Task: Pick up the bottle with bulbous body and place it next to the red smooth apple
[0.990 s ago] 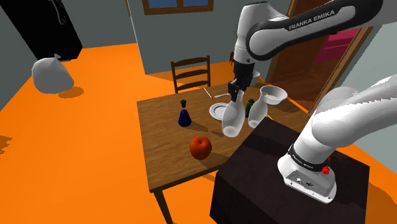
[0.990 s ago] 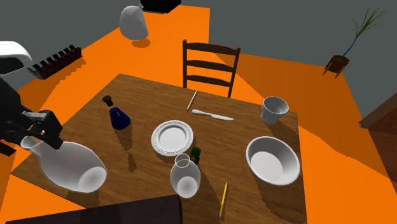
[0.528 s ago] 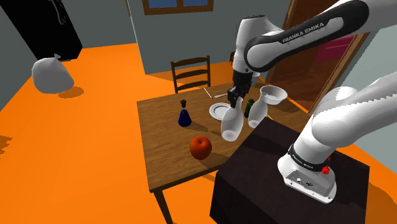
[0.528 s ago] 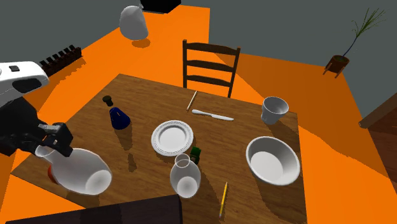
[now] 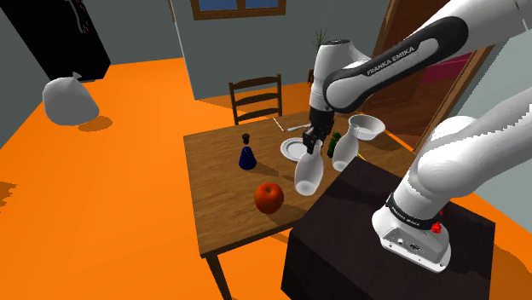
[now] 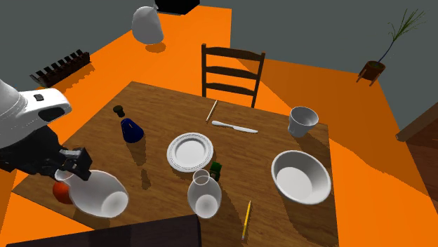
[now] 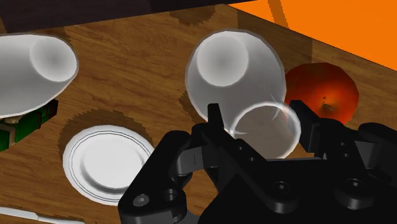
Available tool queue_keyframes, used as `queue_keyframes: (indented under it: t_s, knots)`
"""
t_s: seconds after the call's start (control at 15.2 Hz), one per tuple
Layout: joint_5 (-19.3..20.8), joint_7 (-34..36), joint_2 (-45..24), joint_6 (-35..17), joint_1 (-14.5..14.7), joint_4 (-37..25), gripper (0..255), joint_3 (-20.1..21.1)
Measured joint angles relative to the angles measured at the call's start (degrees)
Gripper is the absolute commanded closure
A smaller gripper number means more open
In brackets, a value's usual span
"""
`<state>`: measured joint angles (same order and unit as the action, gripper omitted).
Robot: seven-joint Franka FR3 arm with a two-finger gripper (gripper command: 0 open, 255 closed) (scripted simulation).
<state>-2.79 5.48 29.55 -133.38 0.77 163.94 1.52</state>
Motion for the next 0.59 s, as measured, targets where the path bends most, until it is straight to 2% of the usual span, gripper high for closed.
queue_keyframes:
  t_s: [0.59]
  knots:
    - [-0.38,-0.27,-7.56,-10.21,0.19,2.65,255,0.08]
